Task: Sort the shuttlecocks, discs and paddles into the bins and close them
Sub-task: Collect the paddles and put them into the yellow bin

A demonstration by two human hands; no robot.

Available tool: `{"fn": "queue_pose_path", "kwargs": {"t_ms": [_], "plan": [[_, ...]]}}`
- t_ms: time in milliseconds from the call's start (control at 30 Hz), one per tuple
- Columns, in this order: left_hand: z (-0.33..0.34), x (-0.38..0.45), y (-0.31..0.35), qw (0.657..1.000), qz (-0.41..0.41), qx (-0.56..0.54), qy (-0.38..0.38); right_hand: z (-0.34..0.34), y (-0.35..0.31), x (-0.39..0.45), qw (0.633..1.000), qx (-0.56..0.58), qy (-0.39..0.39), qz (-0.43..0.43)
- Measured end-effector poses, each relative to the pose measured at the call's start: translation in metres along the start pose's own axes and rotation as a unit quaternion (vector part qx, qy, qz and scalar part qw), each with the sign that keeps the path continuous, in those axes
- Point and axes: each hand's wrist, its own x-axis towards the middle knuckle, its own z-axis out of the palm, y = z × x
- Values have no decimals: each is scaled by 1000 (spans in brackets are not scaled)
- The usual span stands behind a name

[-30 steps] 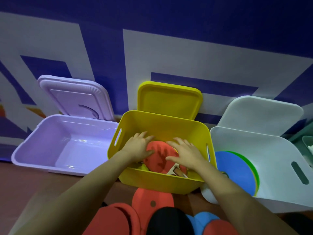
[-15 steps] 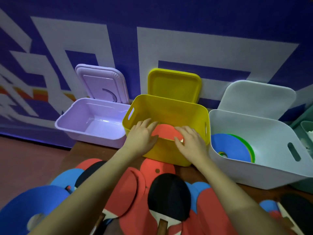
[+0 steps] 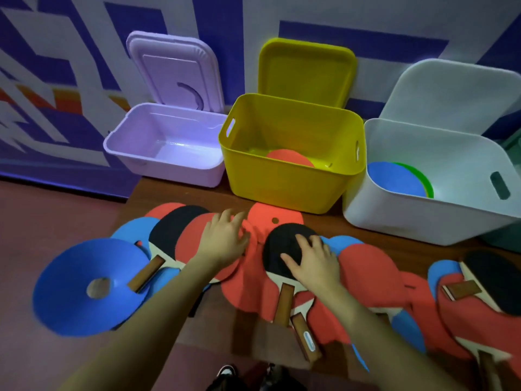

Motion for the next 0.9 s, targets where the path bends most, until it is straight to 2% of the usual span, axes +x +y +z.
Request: {"fn": "queue_pose_path", "kwargs": {"t_ms": [100,200,333,467,567,800,900], "plan": [[22,-19,-21,995,-66,55,-58,21,-13,-18,995,-12,-53,87],[36,-36,-49,987,-95,101,-81,39,-29,-29,984,-1,-72,162],[41,-46,-73,983,-85,135,-90,53,-42,-35,978,0,-38,206],[41,-44,-79,983,-78,118,-119,59,-44,-37,978,3,24,207],[43,-45,-81,985,-63,123,-102,61,-43,-37,979,28,66,190],[44,-46,-90,995,14,95,15,61,-33,-41,999,20,13,41],[43,-41,-97,995,18,90,35,60,-37,-38,995,12,14,97]]}}
